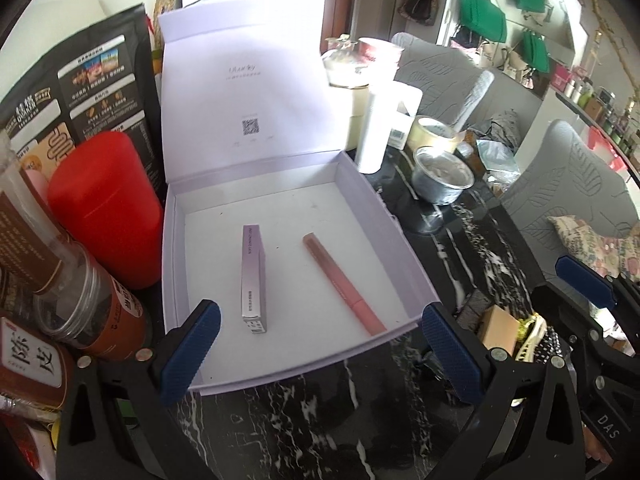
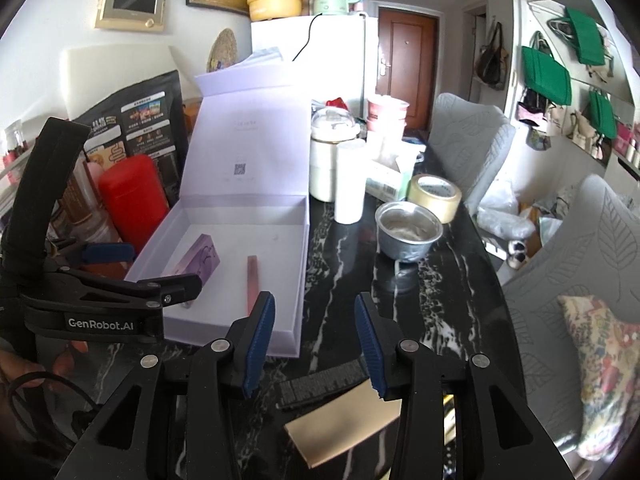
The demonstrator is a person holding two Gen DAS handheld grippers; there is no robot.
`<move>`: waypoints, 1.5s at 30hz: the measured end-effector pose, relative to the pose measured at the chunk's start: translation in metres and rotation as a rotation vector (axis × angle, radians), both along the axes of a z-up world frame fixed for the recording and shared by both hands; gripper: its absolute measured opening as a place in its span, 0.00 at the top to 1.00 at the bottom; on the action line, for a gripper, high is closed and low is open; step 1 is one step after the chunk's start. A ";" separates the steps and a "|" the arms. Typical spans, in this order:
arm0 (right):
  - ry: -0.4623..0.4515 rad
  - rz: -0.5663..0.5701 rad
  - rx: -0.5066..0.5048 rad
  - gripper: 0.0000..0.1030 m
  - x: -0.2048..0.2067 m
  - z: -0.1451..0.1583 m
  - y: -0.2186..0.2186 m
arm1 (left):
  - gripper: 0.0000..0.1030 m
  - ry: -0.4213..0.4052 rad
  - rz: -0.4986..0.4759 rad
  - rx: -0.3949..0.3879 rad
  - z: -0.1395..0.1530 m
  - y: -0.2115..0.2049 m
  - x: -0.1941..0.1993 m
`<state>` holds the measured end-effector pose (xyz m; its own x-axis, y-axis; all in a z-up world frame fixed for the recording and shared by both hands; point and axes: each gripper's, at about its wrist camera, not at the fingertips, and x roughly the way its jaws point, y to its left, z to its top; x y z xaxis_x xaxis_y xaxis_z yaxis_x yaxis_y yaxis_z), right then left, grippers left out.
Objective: Organize rigid objects
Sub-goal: 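Withdraw both tools from the white box back toward the table items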
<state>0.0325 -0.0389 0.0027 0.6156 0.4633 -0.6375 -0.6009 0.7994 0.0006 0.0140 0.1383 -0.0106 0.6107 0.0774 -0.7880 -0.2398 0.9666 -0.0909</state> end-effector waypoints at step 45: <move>-0.084 -0.273 0.031 0.49 -0.090 0.021 -0.137 | 0.00 -0.100 -0.325 0.025 0.012 -0.138 -0.046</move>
